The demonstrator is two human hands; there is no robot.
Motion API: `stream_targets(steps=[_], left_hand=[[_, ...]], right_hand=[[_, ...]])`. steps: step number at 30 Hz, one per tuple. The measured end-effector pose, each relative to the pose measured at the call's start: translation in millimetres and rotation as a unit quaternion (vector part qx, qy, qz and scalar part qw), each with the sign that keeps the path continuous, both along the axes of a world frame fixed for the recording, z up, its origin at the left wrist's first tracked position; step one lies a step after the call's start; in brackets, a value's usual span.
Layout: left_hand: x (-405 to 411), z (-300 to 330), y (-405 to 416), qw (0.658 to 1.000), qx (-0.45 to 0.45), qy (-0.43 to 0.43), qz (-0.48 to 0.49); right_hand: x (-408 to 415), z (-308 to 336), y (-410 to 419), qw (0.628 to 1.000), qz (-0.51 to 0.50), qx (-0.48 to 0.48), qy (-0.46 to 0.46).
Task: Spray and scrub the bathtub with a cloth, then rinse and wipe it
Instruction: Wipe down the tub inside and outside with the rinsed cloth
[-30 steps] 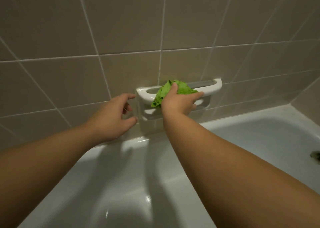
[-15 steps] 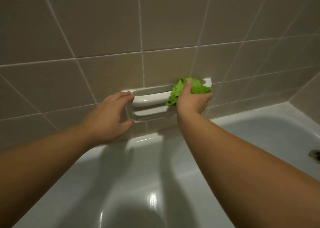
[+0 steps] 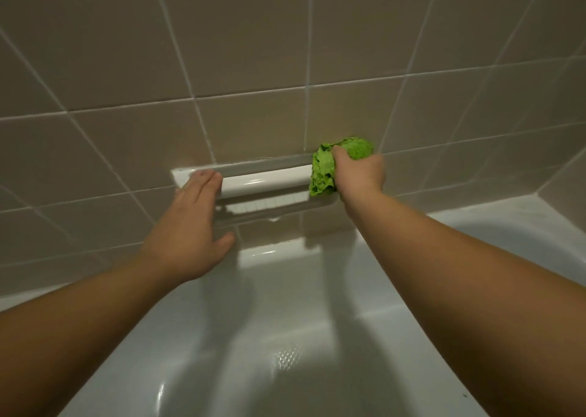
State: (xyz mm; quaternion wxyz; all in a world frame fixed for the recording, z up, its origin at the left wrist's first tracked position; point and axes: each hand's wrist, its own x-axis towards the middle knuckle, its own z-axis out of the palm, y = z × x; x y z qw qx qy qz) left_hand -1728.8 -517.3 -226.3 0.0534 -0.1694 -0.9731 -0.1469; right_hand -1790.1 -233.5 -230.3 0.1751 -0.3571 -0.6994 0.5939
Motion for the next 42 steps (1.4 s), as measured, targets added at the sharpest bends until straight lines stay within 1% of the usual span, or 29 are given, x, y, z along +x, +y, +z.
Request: stream_targets(steps=[5,9,11,15,17,20,24,27,31,34,36,37,39,41,42], left_hand=[[15.8,-3.6,44.2,0.998,0.022,0.001,0.06],[48.5,-7.0,85.1,0.996,0.057,0.004,0.066],[68.2,-10.5,107.6,0.995,0.074,-0.015,0.067],[103.3,-25.3,144.0,0.99,0.084,-0.083,0.079],[118.5,-31.9,154.0,0.985,0.096,-0.115,0.088],[136.7,-40.6,161.3,0.978,0.11,-0.149,0.098],[144.4,-54.9,161.0,0.969,0.119,-0.19,0.102],[138.5,-66.3,159.6,0.964,0.124,-0.213,0.097],[117.7,-85.8,150.7,0.96,0.131,-0.23,0.095],[101.5,-102.0,142.6,0.957,0.146,-0.228,0.102],[88.2,-118.4,136.7,0.958,0.148,-0.222,0.105],[80.9,-127.6,133.9,0.959,0.145,-0.22,0.105],[67.7,-147.0,129.2,0.959,0.138,-0.222,0.106],[56.7,-164.7,126.5,0.96,0.133,-0.217,0.113],[52.5,-173.3,126.4,0.961,0.133,-0.21,0.12]], right_hand=[[33.5,7.9,25.5,0.994,0.08,0.061,0.032],[76.7,-1.1,56.5,0.98,0.184,0.069,0.026],[96.4,-9.1,71.4,0.975,0.209,0.076,0.013],[129.3,-28.9,100.4,0.974,0.21,0.079,-0.028],[143.8,-40.9,114.8,0.974,0.206,0.06,-0.068],[163.0,-61.3,132.0,0.977,0.173,0.019,-0.126],[175.8,-86.1,138.2,0.974,0.127,-0.073,-0.174],[176.0,-95.5,133.8,0.97,0.126,-0.116,-0.173],[162.4,-100.0,122.8,0.956,0.126,-0.207,-0.163],[145.3,-106.1,109.3,0.952,0.146,-0.224,-0.147],[128.2,-115.8,95.7,0.957,0.165,-0.192,-0.14],[118.6,-122.3,89.1,0.962,0.18,-0.149,-0.139],[97.1,-137.9,75.6,0.965,0.216,-0.022,-0.146],[76.9,-155.0,59.7,0.953,0.253,0.096,-0.135],[68.3,-164.9,52.0,0.942,0.277,0.15,-0.113]])
